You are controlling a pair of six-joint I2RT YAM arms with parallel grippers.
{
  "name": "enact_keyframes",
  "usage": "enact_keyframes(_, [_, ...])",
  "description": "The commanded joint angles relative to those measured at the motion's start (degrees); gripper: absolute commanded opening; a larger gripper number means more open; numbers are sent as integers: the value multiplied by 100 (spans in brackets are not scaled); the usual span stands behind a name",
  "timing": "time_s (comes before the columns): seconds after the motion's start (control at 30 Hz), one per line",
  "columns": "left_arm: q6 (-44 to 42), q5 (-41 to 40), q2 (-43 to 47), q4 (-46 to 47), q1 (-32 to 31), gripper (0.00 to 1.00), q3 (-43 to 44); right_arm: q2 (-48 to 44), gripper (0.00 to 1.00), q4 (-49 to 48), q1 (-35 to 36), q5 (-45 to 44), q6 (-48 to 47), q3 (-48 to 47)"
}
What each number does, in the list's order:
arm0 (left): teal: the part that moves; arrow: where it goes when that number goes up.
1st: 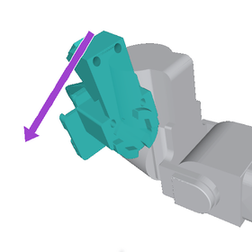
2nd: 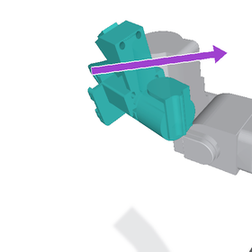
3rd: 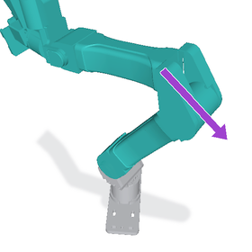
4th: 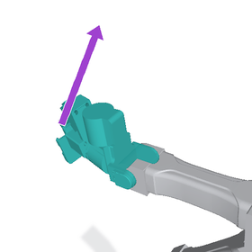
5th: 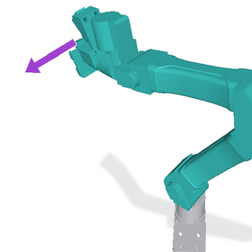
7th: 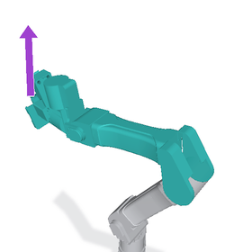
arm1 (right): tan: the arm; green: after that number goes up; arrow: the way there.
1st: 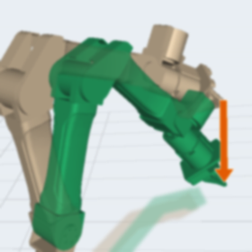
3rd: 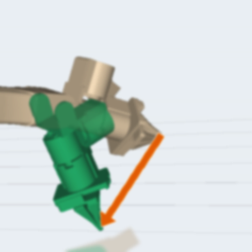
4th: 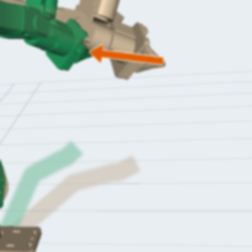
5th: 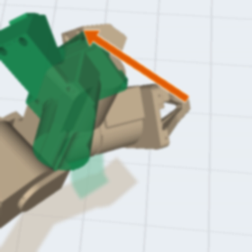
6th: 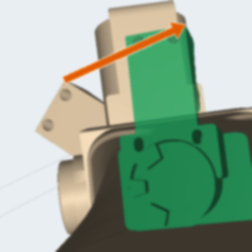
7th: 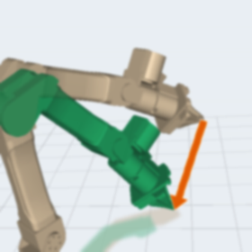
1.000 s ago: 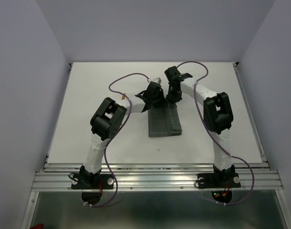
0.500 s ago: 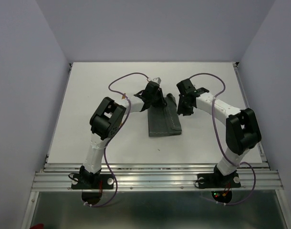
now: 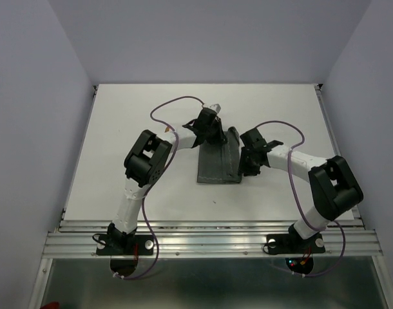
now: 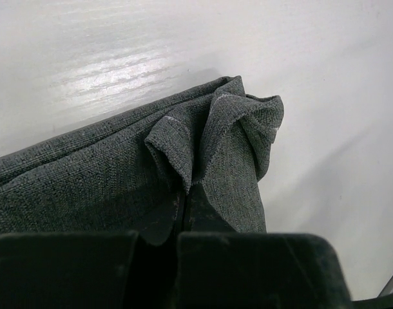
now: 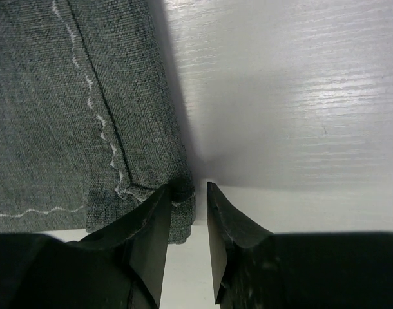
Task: Fold the napkin into a case and place the utensils inside
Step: Smooth out the 2/3-rectangle-folded napkin at the center of the board.
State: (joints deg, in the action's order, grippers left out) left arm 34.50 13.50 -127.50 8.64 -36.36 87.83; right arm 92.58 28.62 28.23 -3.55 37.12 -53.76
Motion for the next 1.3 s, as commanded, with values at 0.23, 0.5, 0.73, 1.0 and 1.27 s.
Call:
enact_keyframes(0.23, [-339, -146, -275, -214, 85, 0, 559, -715, 34, -296, 104, 196, 128, 102])
enact_keyframes(0.5, [-400, -110, -328, -205, 103, 0, 586, -565, 33, -331, 288, 188, 207, 67])
enact_keyframes(0.73, [-409, -67, -398, -223, 120, 0, 665, -504, 35, -155, 289, -207, 304, 93])
enact_keyframes(1.0, [-444, 39, -407, -267, 120, 0, 691, -451, 37, -102, 289, -392, 585, 102])
enact_keyframes(1.27, [-392, 118, -354, -285, 120, 0, 595, -223, 39, -322, 289, -278, 753, 59])
